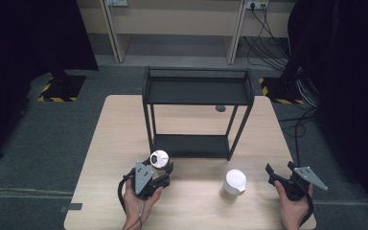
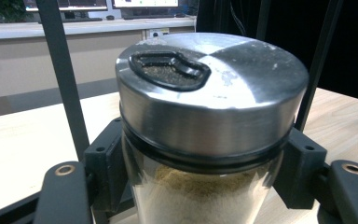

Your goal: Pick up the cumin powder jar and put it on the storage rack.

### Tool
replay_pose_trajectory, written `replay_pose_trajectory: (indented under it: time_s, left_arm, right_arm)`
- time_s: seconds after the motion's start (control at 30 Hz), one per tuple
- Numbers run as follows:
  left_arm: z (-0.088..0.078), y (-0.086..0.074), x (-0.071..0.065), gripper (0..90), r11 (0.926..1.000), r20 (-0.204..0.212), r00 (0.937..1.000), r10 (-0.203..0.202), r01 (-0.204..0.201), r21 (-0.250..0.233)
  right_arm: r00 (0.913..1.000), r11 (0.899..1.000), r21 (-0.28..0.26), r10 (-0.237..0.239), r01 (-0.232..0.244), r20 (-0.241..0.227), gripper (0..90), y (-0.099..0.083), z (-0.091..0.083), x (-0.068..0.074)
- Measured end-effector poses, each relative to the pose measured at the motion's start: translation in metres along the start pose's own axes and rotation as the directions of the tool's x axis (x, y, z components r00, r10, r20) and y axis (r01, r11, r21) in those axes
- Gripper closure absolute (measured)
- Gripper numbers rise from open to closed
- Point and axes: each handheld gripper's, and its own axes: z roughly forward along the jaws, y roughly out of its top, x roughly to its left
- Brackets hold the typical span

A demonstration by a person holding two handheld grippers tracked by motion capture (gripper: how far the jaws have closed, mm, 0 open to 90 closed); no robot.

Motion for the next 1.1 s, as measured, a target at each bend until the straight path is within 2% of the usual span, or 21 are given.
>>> replay_pose_trajectory:
  time_s: [0.27,0.6,0.93,1.1]
  left_arm:
    - [-0.006,0.011,-0.002,30.8,0.9990,-0.006,0.9999,0.012,-0.012,-0.043]
    - [-0.014,0.025,0.000,30.8,0.9955,-0.042,0.9990,0.018,-0.022,-0.092]
    - [-0.013,0.035,0.001,30.8,0.9908,-0.051,0.9986,0.014,-0.021,-0.134]
    - [-0.012,0.045,0.000,30.8,0.9883,-0.051,0.9982,0.030,-0.038,-0.148]
  right_arm:
    - [1.0000,1.000,-0.004,0.000,0.000,0.002,6.7,-0.001,0.000,0.000]
    - [1.0000,1.000,-0.003,-0.003,0.003,0.004,6.7,0.000,0.000,0.001]
    - [1.0000,1.000,-0.002,-0.006,0.006,0.004,6.7,0.000,0.000,0.001]
    - [1.0000,1.000,-0.003,-0.008,0.008,0.003,6.7,-0.001,0.000,0.002]
